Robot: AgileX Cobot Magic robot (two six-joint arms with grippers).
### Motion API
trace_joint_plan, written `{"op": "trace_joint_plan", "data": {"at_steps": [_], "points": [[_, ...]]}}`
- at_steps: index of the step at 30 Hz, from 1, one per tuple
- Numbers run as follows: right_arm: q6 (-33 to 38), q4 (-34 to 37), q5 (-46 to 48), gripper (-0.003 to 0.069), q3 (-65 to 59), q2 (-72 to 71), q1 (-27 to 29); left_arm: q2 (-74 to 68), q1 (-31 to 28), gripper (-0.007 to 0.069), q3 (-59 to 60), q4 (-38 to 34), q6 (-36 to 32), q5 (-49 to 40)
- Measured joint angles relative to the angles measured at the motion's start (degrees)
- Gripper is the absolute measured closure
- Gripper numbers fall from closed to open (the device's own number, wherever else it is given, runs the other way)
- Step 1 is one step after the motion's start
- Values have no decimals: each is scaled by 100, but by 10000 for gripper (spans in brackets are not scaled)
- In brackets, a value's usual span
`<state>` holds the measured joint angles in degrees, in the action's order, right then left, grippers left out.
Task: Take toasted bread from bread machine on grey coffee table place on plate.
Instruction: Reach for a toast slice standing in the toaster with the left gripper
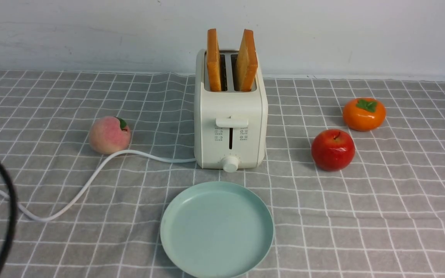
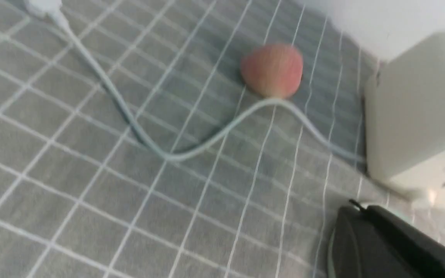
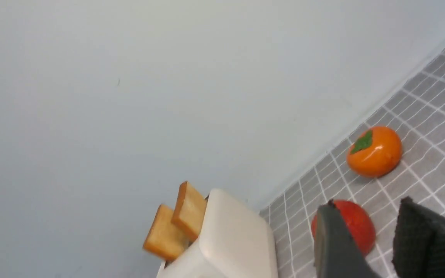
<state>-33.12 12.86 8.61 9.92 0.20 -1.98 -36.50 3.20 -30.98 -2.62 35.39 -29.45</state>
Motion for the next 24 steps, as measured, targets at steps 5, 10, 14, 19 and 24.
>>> {"op": "trace_joint_plan", "data": {"at_steps": [5, 10, 14, 19, 24], "points": [[785, -523, 3195, 431, 2146, 1409, -413, -1174, 0, 638, -567, -1550, -2044, -347], [1869, -599, 5412, 564, 3336, 3097, -531, -2213, 0, 638, -1609, -2718, -3400, -1044], [2333, -443, 5619, 669, 3510, 3684, -537, -2984, 0, 638, -2470, -3115, -3827, -1368], [2451, 79, 5489, 676, 3510, 3964, -537, -3936, 196, 638, -3500, -3153, -3910, -1498], [2776, 608, 5323, 676, 3510, 3978, -542, -4849, 1074, 638, -4677, -2795, -3915, -1026]]}}
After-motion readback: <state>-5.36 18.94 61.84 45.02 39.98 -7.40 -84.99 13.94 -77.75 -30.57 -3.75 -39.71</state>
